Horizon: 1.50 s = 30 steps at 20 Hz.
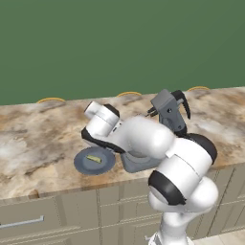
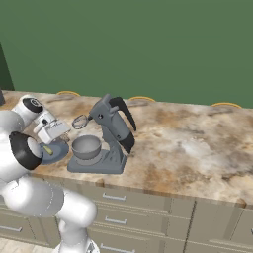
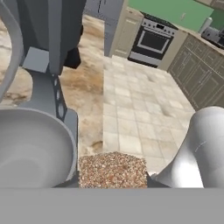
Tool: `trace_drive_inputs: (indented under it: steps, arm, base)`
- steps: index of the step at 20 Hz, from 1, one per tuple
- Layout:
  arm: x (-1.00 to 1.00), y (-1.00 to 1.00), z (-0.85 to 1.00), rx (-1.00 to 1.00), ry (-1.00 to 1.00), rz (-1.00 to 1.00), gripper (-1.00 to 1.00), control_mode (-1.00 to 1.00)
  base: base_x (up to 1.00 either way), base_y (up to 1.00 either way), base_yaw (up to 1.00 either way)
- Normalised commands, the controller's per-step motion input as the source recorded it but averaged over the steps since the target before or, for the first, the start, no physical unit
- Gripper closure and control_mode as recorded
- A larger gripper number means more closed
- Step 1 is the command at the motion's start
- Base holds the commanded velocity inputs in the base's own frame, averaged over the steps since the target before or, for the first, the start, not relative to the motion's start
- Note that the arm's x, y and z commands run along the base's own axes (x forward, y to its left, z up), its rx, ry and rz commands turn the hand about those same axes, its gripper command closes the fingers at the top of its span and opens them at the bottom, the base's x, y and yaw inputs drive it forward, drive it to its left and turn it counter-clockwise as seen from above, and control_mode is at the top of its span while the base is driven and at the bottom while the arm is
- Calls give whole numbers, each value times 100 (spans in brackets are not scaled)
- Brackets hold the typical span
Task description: Add butter and sugar cubes to the stand mixer bowl and then turn on the stand mixer to begin making frosting.
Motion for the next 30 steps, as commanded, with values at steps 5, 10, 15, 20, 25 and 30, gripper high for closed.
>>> trace_drive_inputs:
  steps: [5,10,15,20,25,30]
  arm:
    - [15,8,-16,0,-1,2,100,-100]
    - [18,3,-13,0,-8,8,100,-100]
    - [19,0,-13,0,-10,16,100,-100]
    - [28,0,-15,0,-6,15,100,-100]
    - [28,0,-7,0,-3,4,100,-100]
    - [2,0,-1,0,0,-1,100,-100]
  base:
    - [0,0,0]
    - [0,0,0]
    - [0,0,0]
    - [0,0,0]
    - [0,0,0]
    - [0,0,0]
